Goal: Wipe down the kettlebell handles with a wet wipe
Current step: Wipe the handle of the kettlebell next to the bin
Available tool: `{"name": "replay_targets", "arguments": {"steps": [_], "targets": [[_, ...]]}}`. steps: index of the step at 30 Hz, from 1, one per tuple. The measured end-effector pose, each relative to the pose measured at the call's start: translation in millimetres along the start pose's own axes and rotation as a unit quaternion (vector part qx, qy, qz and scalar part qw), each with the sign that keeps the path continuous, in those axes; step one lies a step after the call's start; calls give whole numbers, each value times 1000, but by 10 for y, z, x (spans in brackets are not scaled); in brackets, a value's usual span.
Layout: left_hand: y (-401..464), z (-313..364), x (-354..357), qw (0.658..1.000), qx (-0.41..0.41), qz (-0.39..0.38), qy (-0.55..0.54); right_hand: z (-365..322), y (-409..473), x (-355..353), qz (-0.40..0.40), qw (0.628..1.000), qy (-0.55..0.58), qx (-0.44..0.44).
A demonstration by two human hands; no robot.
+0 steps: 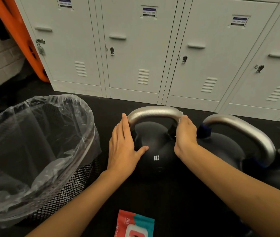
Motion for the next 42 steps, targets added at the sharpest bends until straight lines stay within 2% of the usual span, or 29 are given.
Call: {"name": "replay_targets", "arguments": {"steps": [3,5,7,9,13,15,17,18,20,22,24,26,30,34,37,39,41,42], "targets": [[-7,2,-25,1000,0,-12,-5,-143,-58,-2,-41,987,-76,-133],[-11,-14,-55,1000,3,-21,3,-278,-47,59,-90,970,-130,-185],[-17,-26,-82,1000,8,-27,11,-370,19,127,-114,962,-179,-171],[-47,-24,-124,999,12,-28,27,-388,93,126,-110,969,-192,-107],[-132,-9,-218,999,21,-25,35,-131,223,-86,-106,991,-70,50],[-156,-10,-250,999,19,-25,29,34,267,-156,-93,992,-36,82],[-168,-21,-275,1000,0,-24,6,76,246,-157,-59,994,-57,76],[-175,-23,-281,1000,-13,-24,-14,40,233,-144,-42,995,-78,44],[-201,-23,-279,997,-40,-30,-58,-136,155,-87,-44,986,-144,-73],[-239,-21,-266,993,-63,-45,-85,-342,-3,25,-100,936,-244,-233],[-283,-26,-249,990,-83,-63,-92,-438,-123,181,-167,847,-343,-369],[-326,-38,-231,989,-97,-76,-88,-455,-177,345,-219,752,-419,-459],[-398,-76,-237,987,-112,-95,-69,-454,-315,677,-314,584,-527,-531],[-445,-95,-268,986,-106,-99,-78,-344,-407,921,-347,406,-600,-595],[-505,-88,-334,988,-90,-98,-73,-247,-466,978,-354,311,-607,-640],[-547,-70,-391,990,-77,-97,-71,-233,-490,943,-371,262,-599,-660],[-576,-45,-446,991,-62,-93,-74,-248,-500,843,-388,209,-627,-642],[-586,-23,-480,992,-52,-89,-74,-290,-543,772,-398,201,-619,-647]]}}
Point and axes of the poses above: each hand's wrist, its own y-axis towards the middle knuckle, its own x-axis out of the palm, z = x × y, the point moved 3 cm from there along y, towards the middle knuckle, and after that the axes turned 4 degrees about y, right-handed, at the moved point
